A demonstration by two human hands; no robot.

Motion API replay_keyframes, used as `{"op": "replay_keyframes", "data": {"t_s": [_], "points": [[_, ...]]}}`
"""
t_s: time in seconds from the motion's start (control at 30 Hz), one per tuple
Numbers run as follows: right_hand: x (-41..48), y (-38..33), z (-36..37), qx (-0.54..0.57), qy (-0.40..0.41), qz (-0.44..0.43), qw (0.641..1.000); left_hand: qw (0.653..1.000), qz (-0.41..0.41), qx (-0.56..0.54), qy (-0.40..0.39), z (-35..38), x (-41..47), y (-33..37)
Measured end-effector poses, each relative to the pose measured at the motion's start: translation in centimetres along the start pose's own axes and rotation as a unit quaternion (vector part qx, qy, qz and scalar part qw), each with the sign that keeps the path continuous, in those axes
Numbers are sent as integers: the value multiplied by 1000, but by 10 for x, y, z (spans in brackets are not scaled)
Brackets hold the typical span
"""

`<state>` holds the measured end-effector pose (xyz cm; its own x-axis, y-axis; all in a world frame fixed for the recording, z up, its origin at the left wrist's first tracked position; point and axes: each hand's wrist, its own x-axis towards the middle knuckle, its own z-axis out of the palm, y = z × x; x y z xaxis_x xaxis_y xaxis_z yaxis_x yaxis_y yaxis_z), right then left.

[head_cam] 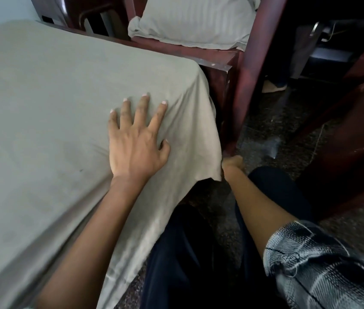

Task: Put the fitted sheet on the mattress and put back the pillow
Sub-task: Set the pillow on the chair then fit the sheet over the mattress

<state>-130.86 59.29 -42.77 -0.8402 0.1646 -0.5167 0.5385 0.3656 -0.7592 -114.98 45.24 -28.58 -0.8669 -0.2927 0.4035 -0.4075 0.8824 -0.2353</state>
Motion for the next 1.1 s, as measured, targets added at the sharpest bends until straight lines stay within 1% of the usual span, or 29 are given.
{"op": "replay_keyframes", "data": {"t_s": [0.1,0.17,0.27,0.33,0.37,0.43,0.47,0.5,0.53,0.6,0.67,0.7,0.73,0.77,0.8,0.83,0.87,0.9,1.0,1.07,1.1], "points": [[4,-11,3,113,2,-67,991,1000,2,9,-7,0,0,0],[-3,-28,1,158,-4,-110,981,1000,5,8,-10,-1,0,1],[-19,-68,6,240,-16,-105,965,1000,7,10,-12,-2,0,1],[-26,-86,13,226,-38,-120,966,1000,6,16,-12,-1,0,1],[-27,-86,15,204,-63,-129,968,1000,6,21,-12,-1,0,1],[-25,-76,16,185,-140,-137,963,999,9,28,-15,0,0,2],[-22,-71,17,182,-161,-143,959,999,8,29,-13,0,1,2],[-21,-68,18,173,-166,-156,958,999,7,28,-13,0,1,2],[-18,-68,20,164,-154,-176,958,1000,5,28,-12,0,1,2],[-18,-76,21,152,-102,-207,961,1000,2,29,-8,0,1,1],[-11,-80,19,155,-69,-196,966,999,2,32,-5,1,1,1],[-7,-80,18,162,-76,-179,967,999,2,34,-4,1,1,1],[-3,-78,17,182,-89,-151,968,999,2,34,-4,1,1,1],[-2,-76,16,219,-110,-102,964,1000,1,31,-3,1,1,1],[0,-71,15,268,-126,-43,954,1000,1,26,-2,0,2,1],[1,-66,14,294,-132,1,947,1000,1,21,-1,-1,2,1],[2,-61,13,303,-136,18,943,1000,-2,16,-3,-2,1,1],[2,-58,12,293,-141,3,946,1000,-5,13,-3,-4,1,1],[3,-60,9,266,-143,-96,948,1000,-4,7,-1,-5,1,1],[4,-63,9,256,-118,-165,945,1000,-6,3,-2,-5,1,1],[4,-65,10,222,-96,-210,947,1000,-9,1,0,-5,1,1]]}}
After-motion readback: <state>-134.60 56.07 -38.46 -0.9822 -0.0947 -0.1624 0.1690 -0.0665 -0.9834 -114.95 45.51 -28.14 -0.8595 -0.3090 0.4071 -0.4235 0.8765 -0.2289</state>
